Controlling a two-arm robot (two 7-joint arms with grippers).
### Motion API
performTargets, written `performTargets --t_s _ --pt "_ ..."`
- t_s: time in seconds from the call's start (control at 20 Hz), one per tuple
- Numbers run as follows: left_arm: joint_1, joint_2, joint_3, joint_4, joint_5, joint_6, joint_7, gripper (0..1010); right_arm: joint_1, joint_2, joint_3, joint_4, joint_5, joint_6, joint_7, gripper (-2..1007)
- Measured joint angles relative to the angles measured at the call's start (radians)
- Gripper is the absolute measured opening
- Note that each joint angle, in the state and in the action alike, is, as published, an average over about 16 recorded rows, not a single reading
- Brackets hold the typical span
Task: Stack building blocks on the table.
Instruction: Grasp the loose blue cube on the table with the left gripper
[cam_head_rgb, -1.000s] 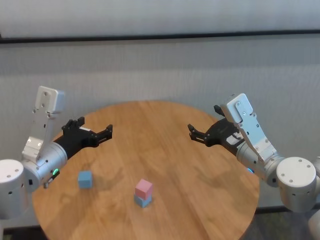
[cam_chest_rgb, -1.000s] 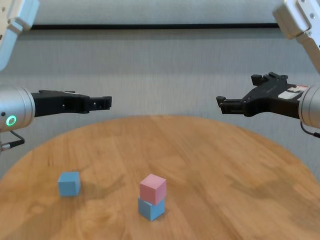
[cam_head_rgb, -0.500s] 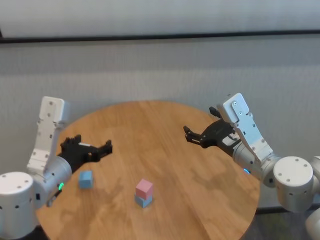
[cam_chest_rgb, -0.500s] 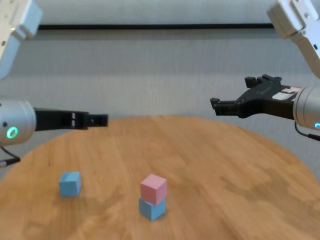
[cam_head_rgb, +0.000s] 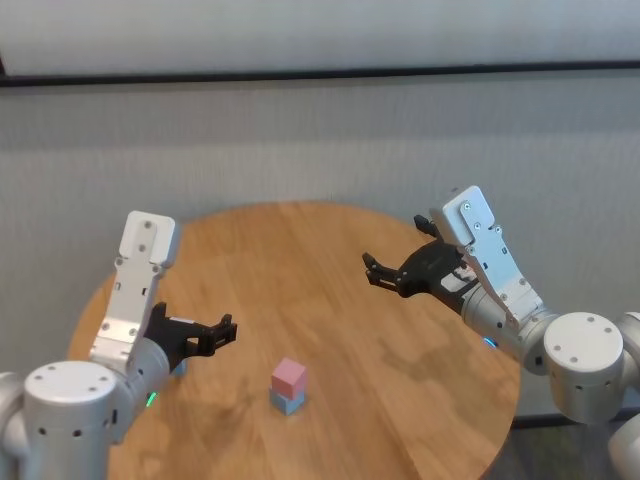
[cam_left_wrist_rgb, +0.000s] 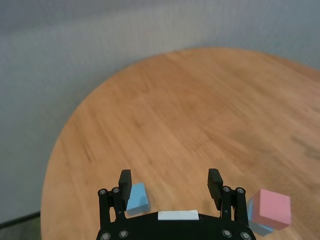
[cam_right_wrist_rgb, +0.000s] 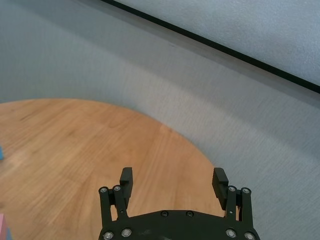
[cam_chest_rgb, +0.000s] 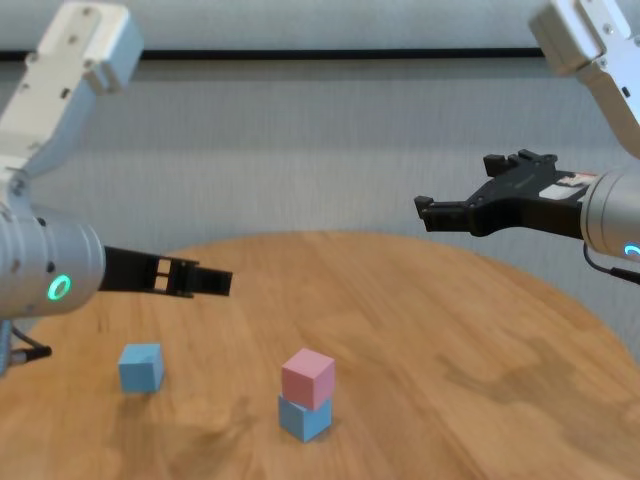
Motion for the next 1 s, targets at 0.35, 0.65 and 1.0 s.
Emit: performTargets --t_s 0.35,0.65,1.0 --pt "-0.004 -0.046 0.008 0.030 0.043 0.059 0.061 999 0.001 -0.001 -0.001 -0.001 0.003 0.003 0.002 1001" --pt "-0.016 -0.073 0.001 0.076 0.064 0.078 0.083 999 0.001 -0.001 -0.002 -0.002 0.004 0.005 0.003 1001" --pt "-0.027 -0.089 -0.009 0.118 0.083 0.091 0.093 999 0.001 -0.002 -0.003 -0.002 0.005 0.006 0.004 1001"
